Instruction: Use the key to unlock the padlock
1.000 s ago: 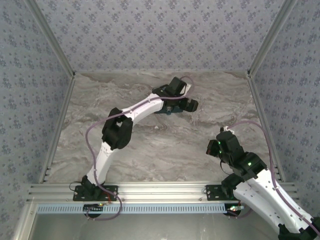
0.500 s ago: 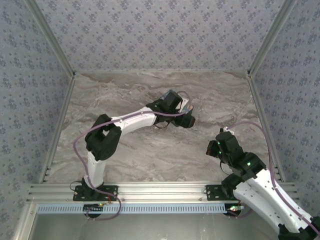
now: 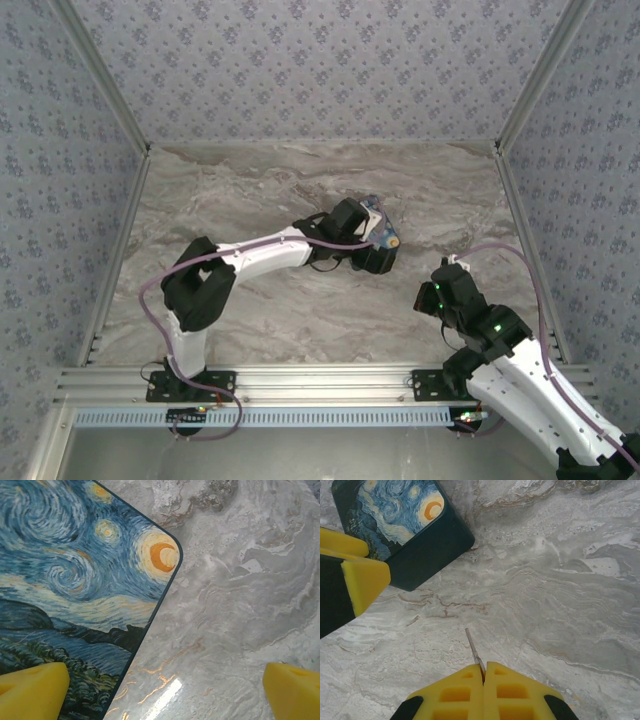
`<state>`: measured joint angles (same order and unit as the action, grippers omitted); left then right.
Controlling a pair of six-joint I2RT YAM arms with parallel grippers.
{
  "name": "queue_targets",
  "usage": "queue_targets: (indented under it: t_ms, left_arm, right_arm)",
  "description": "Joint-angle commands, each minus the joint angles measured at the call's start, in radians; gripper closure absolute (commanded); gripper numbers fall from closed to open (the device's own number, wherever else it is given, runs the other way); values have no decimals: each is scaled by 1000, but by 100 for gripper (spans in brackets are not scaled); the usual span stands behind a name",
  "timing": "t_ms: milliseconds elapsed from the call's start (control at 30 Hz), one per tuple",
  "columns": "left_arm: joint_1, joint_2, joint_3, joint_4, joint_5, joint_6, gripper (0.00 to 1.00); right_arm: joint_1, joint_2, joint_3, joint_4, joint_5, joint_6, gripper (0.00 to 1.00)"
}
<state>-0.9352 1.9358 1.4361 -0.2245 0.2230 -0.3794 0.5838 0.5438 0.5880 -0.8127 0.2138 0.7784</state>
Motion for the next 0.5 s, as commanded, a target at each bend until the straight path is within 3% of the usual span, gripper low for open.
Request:
queue_targets:
  t_ms: [0,267,467]
  left_arm:
    - [-7,72,71,-20,58,-19,1]
    - [-7,183,252,-64,74,10,1]
    - [4,113,251,-47,56,36,1]
  right_arm:
    - [-5,-5,38,-43,29,7,99]
    - [-5,-5,46,-45,28,6,99]
    - [-5,-5,38,-14,10,-13,99]
